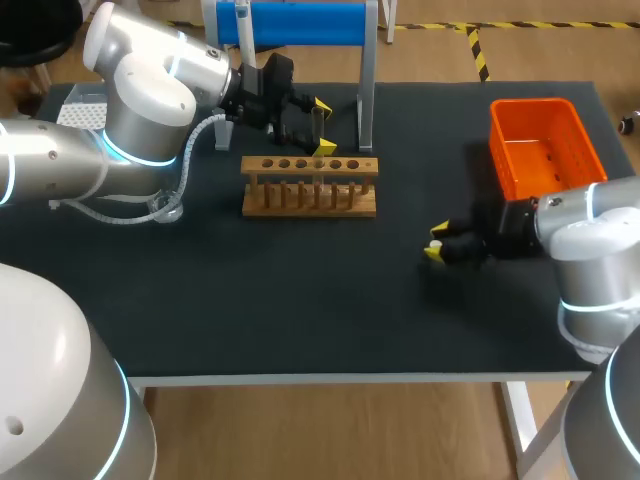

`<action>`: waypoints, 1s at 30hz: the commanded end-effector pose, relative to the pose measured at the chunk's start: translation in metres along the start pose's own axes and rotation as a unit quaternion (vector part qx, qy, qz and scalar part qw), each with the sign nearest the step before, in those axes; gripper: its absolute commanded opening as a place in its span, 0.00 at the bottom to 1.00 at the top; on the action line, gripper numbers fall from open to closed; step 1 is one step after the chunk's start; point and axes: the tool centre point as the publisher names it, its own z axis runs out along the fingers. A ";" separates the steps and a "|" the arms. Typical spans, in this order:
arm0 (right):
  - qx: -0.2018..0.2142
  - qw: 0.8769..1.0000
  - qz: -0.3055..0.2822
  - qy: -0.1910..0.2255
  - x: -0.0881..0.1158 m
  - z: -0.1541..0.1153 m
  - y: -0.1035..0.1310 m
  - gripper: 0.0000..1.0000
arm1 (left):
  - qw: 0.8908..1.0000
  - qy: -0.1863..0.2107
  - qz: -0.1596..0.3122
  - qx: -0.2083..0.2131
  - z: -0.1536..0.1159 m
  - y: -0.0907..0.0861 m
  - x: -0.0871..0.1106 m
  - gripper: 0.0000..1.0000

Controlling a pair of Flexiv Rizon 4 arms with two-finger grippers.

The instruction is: Invert the test tube, pick up the pipette, mount the tip to pipette, aspirate from beaker and dispense into the tube, eject the tip, return the pipette, and cap with the stopper.

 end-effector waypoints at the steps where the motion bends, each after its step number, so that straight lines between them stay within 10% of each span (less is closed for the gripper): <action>1: -0.002 1.000 0.001 -0.002 0.000 0.001 -0.001 0.37 | 1.000 0.002 0.000 0.001 0.000 0.000 -0.001 1.00; 10: 0.001 1.000 0.003 -0.004 0.000 0.001 -0.001 0.00 | 1.000 0.002 0.000 0.001 0.000 0.000 -0.001 1.00; 30: -0.013 1.000 -0.013 0.007 -0.002 -0.019 0.029 0.00 | 1.000 0.002 0.000 0.001 0.000 0.000 -0.001 1.00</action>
